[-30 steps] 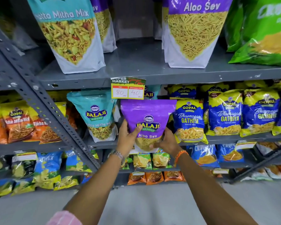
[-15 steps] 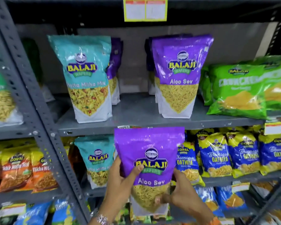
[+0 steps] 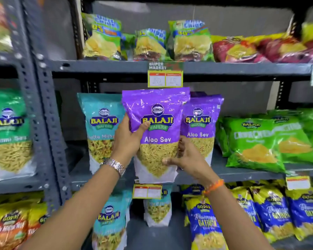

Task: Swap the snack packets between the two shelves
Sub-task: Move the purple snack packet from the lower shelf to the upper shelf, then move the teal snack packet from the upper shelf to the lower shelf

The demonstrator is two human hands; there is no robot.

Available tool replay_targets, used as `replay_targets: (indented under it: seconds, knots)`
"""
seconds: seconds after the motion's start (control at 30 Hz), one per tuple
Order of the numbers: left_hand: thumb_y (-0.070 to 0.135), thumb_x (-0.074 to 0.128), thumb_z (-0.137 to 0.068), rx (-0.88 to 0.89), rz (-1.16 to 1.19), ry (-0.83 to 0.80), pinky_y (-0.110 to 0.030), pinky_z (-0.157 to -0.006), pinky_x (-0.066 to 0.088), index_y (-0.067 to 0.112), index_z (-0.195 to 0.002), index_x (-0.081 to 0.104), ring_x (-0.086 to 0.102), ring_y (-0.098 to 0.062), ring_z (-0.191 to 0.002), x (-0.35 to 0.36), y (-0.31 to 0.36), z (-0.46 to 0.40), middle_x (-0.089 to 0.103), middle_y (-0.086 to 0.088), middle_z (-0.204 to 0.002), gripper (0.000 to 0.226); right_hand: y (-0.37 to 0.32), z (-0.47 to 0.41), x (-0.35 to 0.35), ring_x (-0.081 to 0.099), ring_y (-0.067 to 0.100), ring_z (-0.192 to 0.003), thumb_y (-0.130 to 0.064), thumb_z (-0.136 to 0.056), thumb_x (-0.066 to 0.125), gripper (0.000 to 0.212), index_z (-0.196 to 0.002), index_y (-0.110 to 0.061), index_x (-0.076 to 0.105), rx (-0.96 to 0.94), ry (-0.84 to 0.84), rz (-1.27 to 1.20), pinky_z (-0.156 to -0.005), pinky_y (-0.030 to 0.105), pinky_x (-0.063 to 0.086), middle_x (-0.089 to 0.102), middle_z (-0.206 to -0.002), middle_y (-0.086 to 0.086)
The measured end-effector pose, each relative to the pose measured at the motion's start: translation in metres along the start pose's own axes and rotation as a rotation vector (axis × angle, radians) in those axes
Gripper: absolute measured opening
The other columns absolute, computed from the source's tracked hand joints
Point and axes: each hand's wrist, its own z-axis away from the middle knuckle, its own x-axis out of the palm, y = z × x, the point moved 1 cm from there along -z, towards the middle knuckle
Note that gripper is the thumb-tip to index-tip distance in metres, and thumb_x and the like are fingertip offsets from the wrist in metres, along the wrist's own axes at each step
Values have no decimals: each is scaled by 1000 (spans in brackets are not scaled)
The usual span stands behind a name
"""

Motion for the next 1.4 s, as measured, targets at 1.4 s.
replay_targets:
  seconds: [1.4]
  knots:
    - [37,71,-88,-401,77,153,-36,-87,58,10,-127,62,71,-15,-97,-113,-102,-5,73,-12,-123,48,18,-83,195,56,36,-127,-22,-92,63,52,-135,0,41,25,67,195,-103,41,47,56,-138,21]
